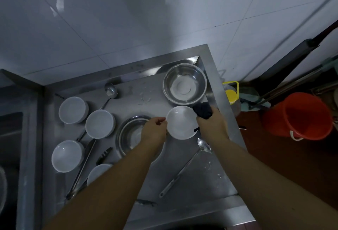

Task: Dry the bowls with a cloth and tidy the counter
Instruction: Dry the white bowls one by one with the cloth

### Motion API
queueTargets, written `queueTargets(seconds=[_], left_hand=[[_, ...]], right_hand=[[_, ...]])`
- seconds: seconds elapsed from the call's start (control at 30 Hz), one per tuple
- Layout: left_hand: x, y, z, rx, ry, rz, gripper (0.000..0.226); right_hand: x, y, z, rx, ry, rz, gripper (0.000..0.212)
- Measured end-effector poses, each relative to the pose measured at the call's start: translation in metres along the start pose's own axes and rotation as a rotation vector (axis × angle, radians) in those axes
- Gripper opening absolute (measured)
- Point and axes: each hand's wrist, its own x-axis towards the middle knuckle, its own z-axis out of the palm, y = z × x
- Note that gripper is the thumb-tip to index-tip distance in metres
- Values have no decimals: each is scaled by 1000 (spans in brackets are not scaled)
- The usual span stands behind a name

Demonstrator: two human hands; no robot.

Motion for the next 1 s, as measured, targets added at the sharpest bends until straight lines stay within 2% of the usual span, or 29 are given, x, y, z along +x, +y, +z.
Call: queueTargets(seconds=[0.13, 0.23, 0.33, 0.4, 0.53, 0.67, 0.87, 1.0], left_hand=[[-11, -3, -18, 147, 16, 51, 30], [-21, -9, -38, 230, 3, 100, 26], [-31, -17, -61, 378, 18, 152, 19], [-38, -26, -77, 421, 36, 178, 22], [-54, -50, -118, 484, 35, 207, 31], [-60, -91, -162, 641, -12, 238, 34], [-62, -170, -225, 903, -126, 117, 45], [-59, -209, -246, 956, -123, 101, 41]], right_hand=[[-16, -8, -7, -86, 46, -90, 25], [-32, -19, -13, -157, 25, -138, 15], [-53, -34, -8, -203, -12, -216, 19], [-72, -43, 1, -238, -34, -272, 18], [-109, -50, 32, -299, -114, -338, 23], [-143, -45, 76, -462, -209, -427, 18], [-187, -19, 146, -610, -360, -485, 20], [-210, 3, 180, -678, -394, -464, 23]])
